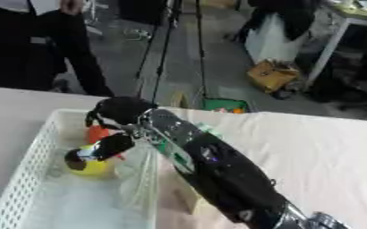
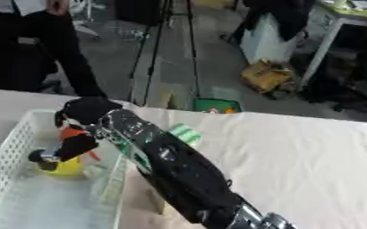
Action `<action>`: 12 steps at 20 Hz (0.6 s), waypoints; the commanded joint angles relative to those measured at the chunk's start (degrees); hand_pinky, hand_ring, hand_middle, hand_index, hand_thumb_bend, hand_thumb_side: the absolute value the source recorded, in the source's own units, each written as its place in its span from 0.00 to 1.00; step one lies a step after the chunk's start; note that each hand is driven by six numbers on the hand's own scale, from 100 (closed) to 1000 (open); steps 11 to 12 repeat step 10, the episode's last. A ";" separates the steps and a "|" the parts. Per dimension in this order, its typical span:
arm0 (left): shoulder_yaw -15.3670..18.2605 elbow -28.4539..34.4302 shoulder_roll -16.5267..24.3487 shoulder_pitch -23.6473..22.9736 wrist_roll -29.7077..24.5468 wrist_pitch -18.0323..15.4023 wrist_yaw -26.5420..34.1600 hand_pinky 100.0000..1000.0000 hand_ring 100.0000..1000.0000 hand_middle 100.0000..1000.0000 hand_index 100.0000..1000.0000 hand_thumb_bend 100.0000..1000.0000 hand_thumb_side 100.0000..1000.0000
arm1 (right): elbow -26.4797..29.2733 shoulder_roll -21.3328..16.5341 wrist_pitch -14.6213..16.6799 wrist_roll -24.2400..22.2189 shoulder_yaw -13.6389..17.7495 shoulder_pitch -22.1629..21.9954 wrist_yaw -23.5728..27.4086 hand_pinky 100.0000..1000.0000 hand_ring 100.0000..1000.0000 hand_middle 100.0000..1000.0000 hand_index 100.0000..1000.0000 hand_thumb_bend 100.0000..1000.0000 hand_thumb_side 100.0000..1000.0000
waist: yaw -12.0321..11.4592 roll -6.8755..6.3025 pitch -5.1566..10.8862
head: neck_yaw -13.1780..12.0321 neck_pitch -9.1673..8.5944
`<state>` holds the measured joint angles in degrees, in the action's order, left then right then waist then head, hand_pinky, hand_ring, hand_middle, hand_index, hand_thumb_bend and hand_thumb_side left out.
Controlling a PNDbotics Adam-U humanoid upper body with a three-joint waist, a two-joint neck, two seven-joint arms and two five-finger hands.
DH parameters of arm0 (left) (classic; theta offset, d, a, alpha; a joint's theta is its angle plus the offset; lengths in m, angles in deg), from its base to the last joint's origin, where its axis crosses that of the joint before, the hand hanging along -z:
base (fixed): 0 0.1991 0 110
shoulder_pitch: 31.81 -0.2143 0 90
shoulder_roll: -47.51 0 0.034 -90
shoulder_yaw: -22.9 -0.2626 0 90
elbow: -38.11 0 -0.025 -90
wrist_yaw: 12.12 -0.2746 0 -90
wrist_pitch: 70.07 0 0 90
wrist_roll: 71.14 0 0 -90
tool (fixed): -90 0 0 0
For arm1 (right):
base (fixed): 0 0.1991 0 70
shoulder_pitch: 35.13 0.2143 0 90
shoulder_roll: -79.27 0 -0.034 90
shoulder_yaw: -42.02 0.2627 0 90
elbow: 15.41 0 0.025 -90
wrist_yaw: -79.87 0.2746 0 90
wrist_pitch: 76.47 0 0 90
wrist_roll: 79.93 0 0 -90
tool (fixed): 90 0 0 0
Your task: Pick up objects on the table and place them in the box.
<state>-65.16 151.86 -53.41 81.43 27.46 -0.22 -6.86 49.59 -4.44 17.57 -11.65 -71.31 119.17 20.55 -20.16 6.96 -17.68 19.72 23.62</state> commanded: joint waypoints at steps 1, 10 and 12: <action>-0.09 0.85 0.35 0.83 -0.04 0.04 0.16 0.94 0.93 1.00 0.93 0.00 1.00 | 1.78 -0.91 -0.06 -0.13 0.49 1.22 0.56 0.89 0.87 0.55 0.80 0.60 1.00 | 0.07 -0.54 1.09 | 0.03 0.05; 0.07 0.85 0.56 0.62 0.07 0.01 0.18 0.94 0.93 1.00 0.93 0.00 1.00 | 5.93 -2.12 -1.05 1.29 0.83 1.44 2.59 0.89 0.86 0.55 0.79 0.56 1.00 | 0.99 -0.94 1.51 | -0.16 0.29; 0.07 0.85 0.56 0.62 0.07 0.01 0.18 0.94 0.93 1.00 0.93 0.00 1.00 | 5.93 -2.12 -1.05 1.29 0.83 1.44 2.59 0.89 0.86 0.55 0.79 0.56 1.00 | 0.99 -0.94 1.51 | -0.16 0.29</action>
